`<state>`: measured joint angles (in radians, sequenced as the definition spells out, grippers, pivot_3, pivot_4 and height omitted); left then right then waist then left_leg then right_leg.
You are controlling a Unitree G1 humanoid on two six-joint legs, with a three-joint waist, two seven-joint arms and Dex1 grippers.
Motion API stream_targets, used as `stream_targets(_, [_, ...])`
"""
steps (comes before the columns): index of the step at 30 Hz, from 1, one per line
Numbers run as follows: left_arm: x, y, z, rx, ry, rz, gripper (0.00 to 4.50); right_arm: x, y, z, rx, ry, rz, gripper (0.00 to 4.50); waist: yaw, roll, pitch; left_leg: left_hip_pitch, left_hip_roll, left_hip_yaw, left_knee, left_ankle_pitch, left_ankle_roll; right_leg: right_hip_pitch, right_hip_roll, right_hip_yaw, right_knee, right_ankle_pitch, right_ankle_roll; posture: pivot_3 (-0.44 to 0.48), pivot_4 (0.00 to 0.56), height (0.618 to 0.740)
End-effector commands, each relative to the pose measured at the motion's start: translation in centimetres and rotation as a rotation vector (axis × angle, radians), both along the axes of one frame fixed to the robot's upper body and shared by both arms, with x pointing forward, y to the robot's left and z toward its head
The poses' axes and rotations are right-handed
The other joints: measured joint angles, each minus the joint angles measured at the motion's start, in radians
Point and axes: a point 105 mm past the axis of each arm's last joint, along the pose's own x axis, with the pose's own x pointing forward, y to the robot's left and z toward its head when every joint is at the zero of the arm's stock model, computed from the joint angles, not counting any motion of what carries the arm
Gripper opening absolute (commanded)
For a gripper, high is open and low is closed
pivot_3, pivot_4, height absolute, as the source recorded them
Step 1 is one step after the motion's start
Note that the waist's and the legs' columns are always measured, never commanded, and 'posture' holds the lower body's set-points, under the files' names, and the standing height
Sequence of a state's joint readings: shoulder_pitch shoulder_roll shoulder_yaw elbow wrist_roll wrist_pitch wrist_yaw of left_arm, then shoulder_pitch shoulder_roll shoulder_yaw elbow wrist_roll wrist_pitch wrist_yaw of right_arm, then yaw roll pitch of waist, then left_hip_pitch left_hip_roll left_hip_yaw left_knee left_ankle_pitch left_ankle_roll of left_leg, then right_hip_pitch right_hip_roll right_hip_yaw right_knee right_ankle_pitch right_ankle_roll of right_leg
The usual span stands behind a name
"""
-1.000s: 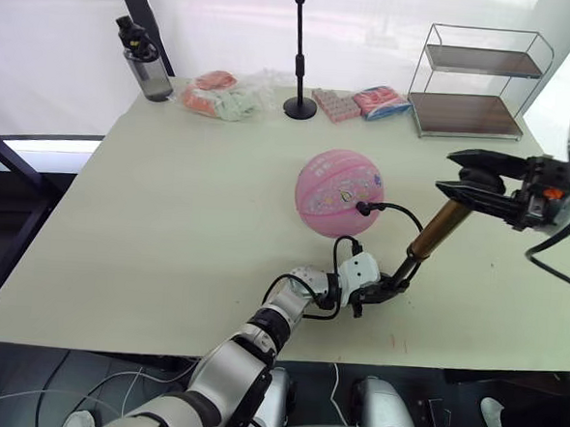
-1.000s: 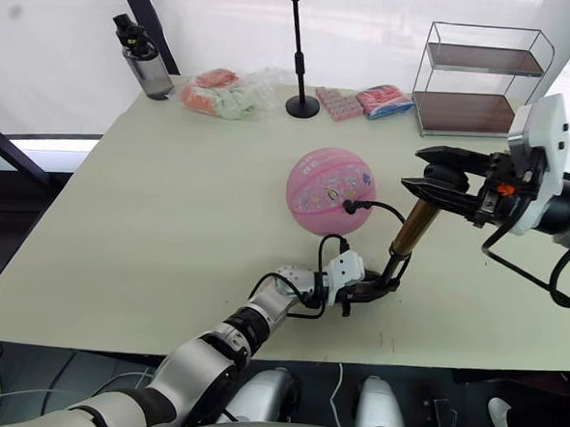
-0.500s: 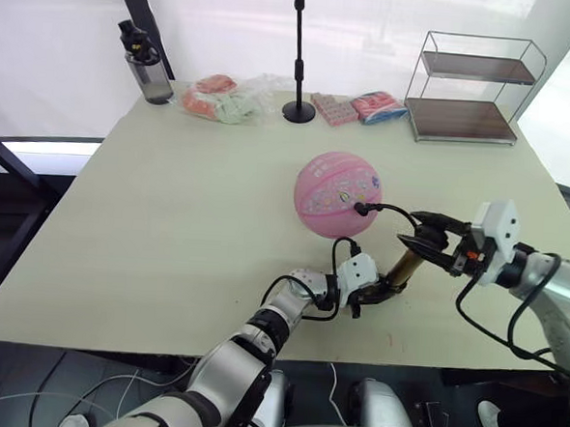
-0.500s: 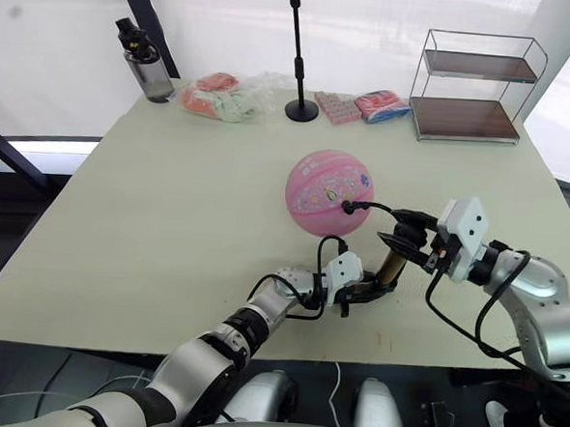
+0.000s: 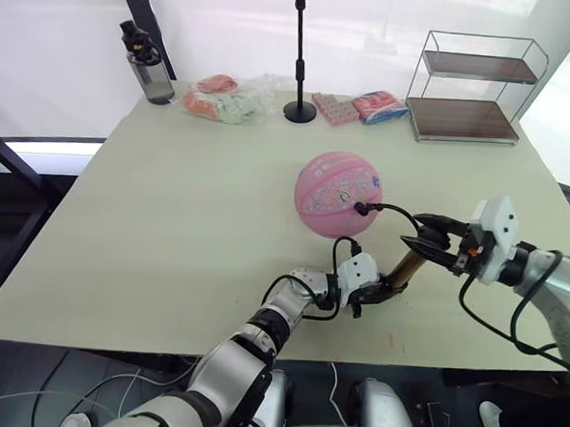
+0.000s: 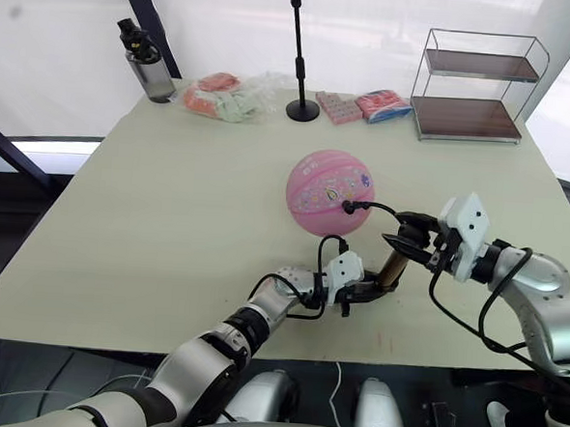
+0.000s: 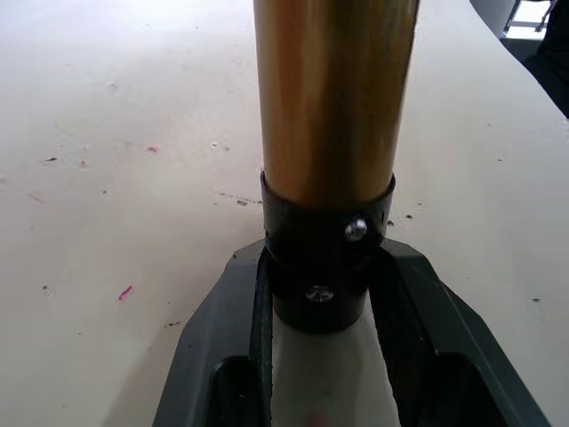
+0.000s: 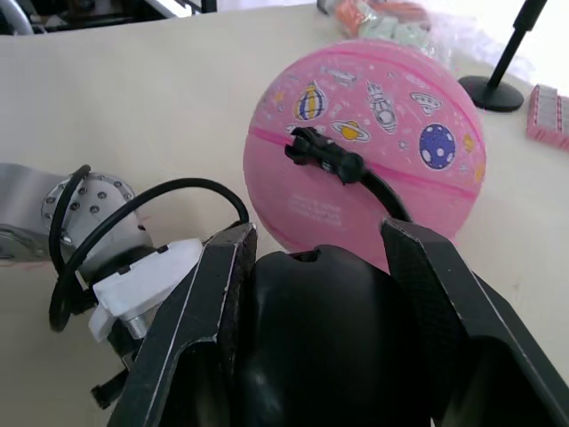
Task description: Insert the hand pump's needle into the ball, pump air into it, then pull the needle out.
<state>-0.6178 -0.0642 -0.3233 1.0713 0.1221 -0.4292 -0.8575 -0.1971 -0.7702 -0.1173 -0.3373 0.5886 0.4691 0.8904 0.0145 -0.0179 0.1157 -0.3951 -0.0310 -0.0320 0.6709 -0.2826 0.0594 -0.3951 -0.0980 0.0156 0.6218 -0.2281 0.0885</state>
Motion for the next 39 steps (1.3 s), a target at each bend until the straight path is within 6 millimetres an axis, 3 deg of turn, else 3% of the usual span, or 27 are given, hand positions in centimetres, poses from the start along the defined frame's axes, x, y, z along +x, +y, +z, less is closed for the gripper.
stream_targets(1, [-1.5, 2.1, -3.8, 0.116, 0.119, 0.016, 1.09, -0.6, -0.2, 4.6, 0.042, -0.107, 0.038, 1.87, 0.000, 0.002, 0.001, 0.000, 0.000, 0.000, 0.000, 0.000, 0.000, 0.000, 0.000, 0.000, 0.000, 0.000, 0.000, 0.000, 0.150, 0.740])
stream_targets(11, [-1.7, 2.0, -3.9, 0.114, 0.127, 0.012, 1.09, -1.9, -0.9, 11.6, 0.028, -0.200, 0.078, 1.87, 0.000, 0.002, 0.005, -0.001, 0.000, 0.000, 0.000, 0.000, 0.000, 0.000, -0.005, -0.001, -0.001, 0.000, 0.000, 0.000, 0.150, 0.740])
stream_targets(17, [-1.7, 2.0, -3.9, 0.114, 0.125, 0.011, 1.09, -2.4, -1.0, 14.0, -0.008, -0.240, 0.079, 1.87, 0.000, 0.003, 0.007, -0.002, 0.000, -0.001, 0.000, 0.000, 0.000, -0.001, -0.006, -0.001, -0.001, 0.000, 0.000, 0.000, 0.150, 0.740])
stream_targets(21, [-1.8, 2.0, -4.0, 0.115, 0.125, 0.010, 1.09, -2.4, -1.1, 14.2, -0.030, -0.241, 0.073, 1.87, 0.001, 0.003, 0.007, -0.003, -0.001, 0.000, 0.000, 0.000, 0.000, -0.001, -0.006, -0.001, -0.001, 0.000, 0.000, 0.000, 0.150, 0.740])
stream_targets(25, [-1.8, 2.0, -4.0, 0.115, 0.124, 0.008, 1.09, -2.2, -1.1, 12.8, -0.037, -0.188, 0.074, 1.87, 0.001, 0.003, 0.008, -0.004, 0.000, -0.001, 0.000, 0.000, 0.000, -0.001, -0.007, -0.001, -0.002, 0.000, 0.000, 0.000, 0.150, 0.740])
stream_targets(39, [-2.0, 2.0, -4.1, 0.113, 0.126, 0.011, 1.09, -1.2, -0.2, 1.4, -0.077, -0.017, 0.020, 1.87, 0.000, -0.004, 0.002, 0.000, 0.000, -0.001, 0.000, 0.000, 0.000, 0.000, -0.006, -0.001, -0.001, 0.000, 0.000, 0.000, 0.150, 0.740])
